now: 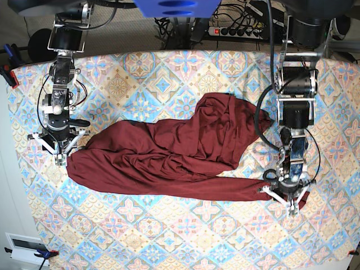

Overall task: Layout the t-shirt on the table in an organized manner, then fold the t-shirt properly
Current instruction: 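Grasp the shirt's sleeve with the left gripper and pull it outward, then release the sleeve and regrasp the shirt body with the left gripper, then drag the shirt body with the left gripper away from the right gripper, then regrasp the shirt edge with the left gripper and pull it outward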

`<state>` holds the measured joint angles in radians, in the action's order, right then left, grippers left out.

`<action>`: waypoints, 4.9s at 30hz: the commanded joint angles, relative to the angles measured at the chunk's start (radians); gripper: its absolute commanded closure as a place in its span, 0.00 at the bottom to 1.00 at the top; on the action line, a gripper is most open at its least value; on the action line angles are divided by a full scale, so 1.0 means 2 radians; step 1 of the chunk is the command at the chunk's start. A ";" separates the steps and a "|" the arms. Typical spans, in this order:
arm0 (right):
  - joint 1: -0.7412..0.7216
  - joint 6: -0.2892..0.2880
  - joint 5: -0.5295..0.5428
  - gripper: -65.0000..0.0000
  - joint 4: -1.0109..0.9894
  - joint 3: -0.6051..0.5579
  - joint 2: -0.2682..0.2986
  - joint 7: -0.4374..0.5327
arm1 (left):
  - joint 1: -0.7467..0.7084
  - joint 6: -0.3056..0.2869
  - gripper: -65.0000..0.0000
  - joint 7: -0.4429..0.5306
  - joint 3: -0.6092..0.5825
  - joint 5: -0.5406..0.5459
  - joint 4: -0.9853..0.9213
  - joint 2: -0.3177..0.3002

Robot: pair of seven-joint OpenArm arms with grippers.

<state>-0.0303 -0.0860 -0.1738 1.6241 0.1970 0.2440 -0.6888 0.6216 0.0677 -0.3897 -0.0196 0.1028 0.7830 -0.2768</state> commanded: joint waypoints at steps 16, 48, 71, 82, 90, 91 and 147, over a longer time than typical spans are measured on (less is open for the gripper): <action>0.012 0.002 -0.001 0.72 0.031 0.003 0.007 0.010 | -0.233 -0.045 0.76 -0.272 0.003 0.223 0.431 -0.027; 0.012 0.002 0.037 0.72 0.035 0.005 0.007 0.010 | -0.328 -0.047 0.85 -0.229 0.036 0.122 0.444 -0.026; 0.012 0.002 0.038 0.72 0.037 0.001 0.007 0.010 | -0.327 -0.049 1.00 -0.249 0.077 0.231 0.494 -0.097; 0.012 0.002 0.038 0.72 0.037 0.002 0.007 0.010 | -0.347 -0.043 0.75 -0.249 0.004 0.227 0.505 -0.096; 0.012 0.002 0.038 0.72 0.037 0.002 0.007 0.010 | -0.343 -0.044 0.59 -0.237 -0.021 0.167 0.444 -0.084; 0.012 0.002 0.038 0.72 0.037 0.002 0.007 0.010 | -0.343 -0.044 0.59 -0.227 -0.022 0.161 0.434 -0.084; 0.029 0.002 0.038 0.72 0.050 -0.067 0.007 0.010 | -0.381 -0.045 0.52 -0.241 0.204 0.273 0.443 -0.065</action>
<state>0.0456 -0.0917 -0.0967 1.7084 0.0551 0.2451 -0.6907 -0.1555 -0.0196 -0.8932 0.3855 0.6430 1.6520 -0.3897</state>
